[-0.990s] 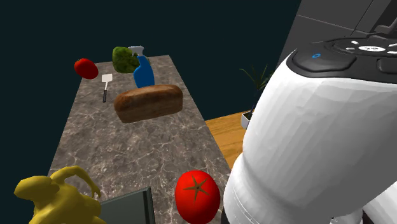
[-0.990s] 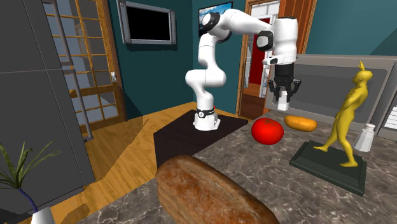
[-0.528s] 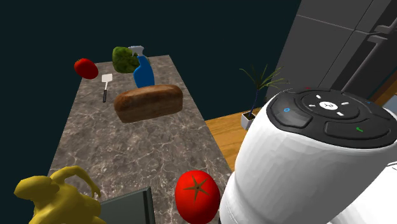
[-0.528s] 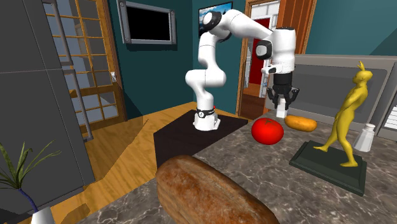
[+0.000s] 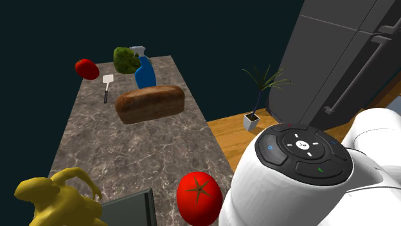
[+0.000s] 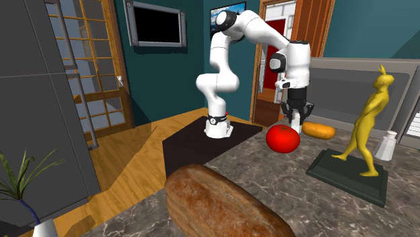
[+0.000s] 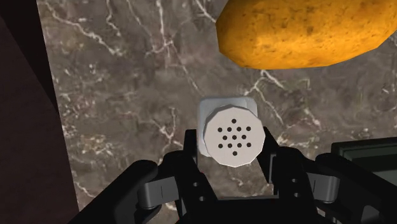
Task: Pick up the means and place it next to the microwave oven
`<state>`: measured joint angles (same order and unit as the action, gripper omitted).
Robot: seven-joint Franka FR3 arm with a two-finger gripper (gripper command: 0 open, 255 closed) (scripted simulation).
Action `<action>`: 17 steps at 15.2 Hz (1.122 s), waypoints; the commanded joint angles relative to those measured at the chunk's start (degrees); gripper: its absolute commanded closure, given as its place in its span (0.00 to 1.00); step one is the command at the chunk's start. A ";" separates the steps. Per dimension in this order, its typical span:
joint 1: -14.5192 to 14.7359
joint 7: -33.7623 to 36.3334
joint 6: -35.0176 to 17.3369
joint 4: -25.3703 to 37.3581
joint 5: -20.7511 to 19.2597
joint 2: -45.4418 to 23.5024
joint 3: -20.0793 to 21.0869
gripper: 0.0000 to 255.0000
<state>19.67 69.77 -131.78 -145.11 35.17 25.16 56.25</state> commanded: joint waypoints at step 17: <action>0.10 -0.20 -0.30 -0.34 0.21 0.06 -0.02 0.00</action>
<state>19.20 70.01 -133.64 -145.65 35.16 24.02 57.46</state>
